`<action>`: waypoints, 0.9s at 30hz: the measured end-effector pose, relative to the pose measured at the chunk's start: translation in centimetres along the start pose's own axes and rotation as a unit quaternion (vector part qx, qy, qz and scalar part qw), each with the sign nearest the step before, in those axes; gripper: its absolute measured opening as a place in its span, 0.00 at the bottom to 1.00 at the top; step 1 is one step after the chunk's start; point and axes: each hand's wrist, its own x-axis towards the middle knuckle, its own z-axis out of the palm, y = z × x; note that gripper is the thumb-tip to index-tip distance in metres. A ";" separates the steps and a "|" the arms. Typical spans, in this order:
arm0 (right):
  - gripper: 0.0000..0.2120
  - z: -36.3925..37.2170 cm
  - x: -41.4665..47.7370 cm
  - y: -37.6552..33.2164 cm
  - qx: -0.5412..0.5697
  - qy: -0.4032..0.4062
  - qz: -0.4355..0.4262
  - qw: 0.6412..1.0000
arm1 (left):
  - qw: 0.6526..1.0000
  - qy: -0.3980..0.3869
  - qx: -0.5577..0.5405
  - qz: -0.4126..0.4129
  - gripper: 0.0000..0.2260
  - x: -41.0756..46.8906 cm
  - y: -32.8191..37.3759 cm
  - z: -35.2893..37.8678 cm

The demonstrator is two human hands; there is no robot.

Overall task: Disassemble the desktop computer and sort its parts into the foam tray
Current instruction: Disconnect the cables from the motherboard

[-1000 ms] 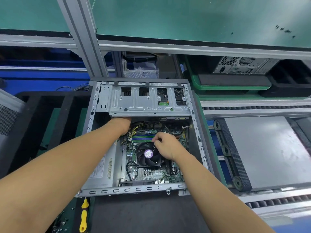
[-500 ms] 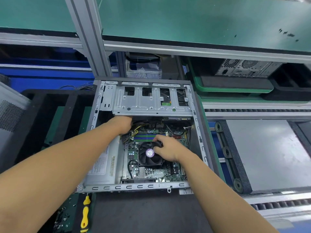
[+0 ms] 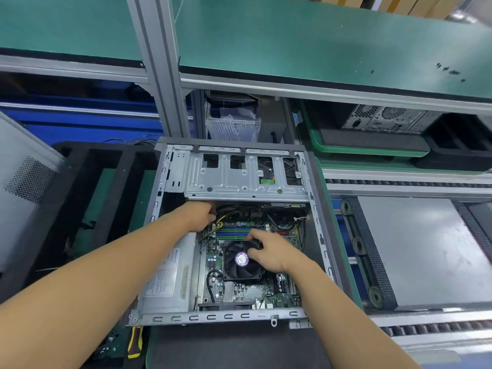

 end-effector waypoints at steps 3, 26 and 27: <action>0.11 0.6 -0.6 0.3 -0.006 0.001 0.006 1.000 | 1.000 -0.013 -0.015 0.007 0.19 -0.8 -0.2 0.3; 0.13 1.4 -0.2 -2.3 -0.052 0.130 -0.047 0.989 | 0.969 -0.027 -0.243 0.048 0.10 -3.4 -0.4 -0.6; 0.13 1.3 0.1 -2.7 -0.046 0.142 -0.052 0.987 | 0.976 -0.025 -0.210 0.046 0.11 -3.4 -0.3 -0.6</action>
